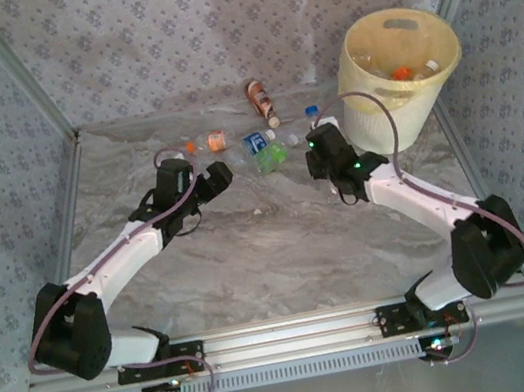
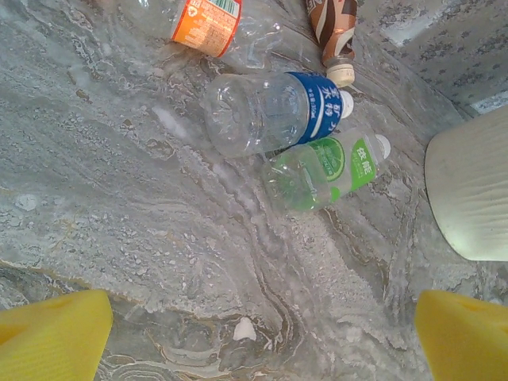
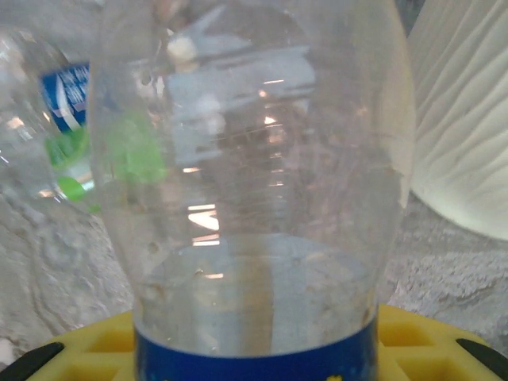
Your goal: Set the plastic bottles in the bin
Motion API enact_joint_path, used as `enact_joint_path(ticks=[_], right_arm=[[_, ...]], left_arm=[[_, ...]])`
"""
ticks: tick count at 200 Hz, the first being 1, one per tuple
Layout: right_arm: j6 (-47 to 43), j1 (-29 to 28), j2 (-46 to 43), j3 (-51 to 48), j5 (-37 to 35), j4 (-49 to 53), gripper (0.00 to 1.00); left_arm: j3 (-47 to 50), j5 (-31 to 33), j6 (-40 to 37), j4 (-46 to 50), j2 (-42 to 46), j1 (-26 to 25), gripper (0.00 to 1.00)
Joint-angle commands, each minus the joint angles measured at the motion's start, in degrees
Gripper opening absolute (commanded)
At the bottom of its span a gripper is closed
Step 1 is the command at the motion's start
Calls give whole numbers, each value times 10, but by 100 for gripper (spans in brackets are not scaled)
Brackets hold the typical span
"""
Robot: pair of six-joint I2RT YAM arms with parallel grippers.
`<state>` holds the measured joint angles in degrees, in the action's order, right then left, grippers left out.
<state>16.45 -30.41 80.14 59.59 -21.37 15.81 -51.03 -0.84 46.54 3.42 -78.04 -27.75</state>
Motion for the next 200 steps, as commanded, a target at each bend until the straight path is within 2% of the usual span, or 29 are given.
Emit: enact_joint_path(ticks=[1, 52, 102, 140, 157, 200], right_arm=[[-27, -2, -52, -7, 10, -47, 46], [-76, 15, -143, -8, 22, -139, 46], [-102, 97, -154, 39, 67, -208, 47], [-75, 200, -103, 124, 139, -213, 48], [-47, 249, -64, 176, 183, -181, 48], [-53, 319, 36, 295, 225, -139, 50]], left_arm=[[-9, -10, 1, -3, -2, 4, 98], [-10, -10, 3, -2, -6, 4, 98], [-14, -13, 8, -3, -15, 5, 98], [-14, -13, 10, -3, -16, 4, 98], [-13, -11, 11, -3, -13, 4, 98], [-13, -2, 5, 4, -8, 4, 98]])
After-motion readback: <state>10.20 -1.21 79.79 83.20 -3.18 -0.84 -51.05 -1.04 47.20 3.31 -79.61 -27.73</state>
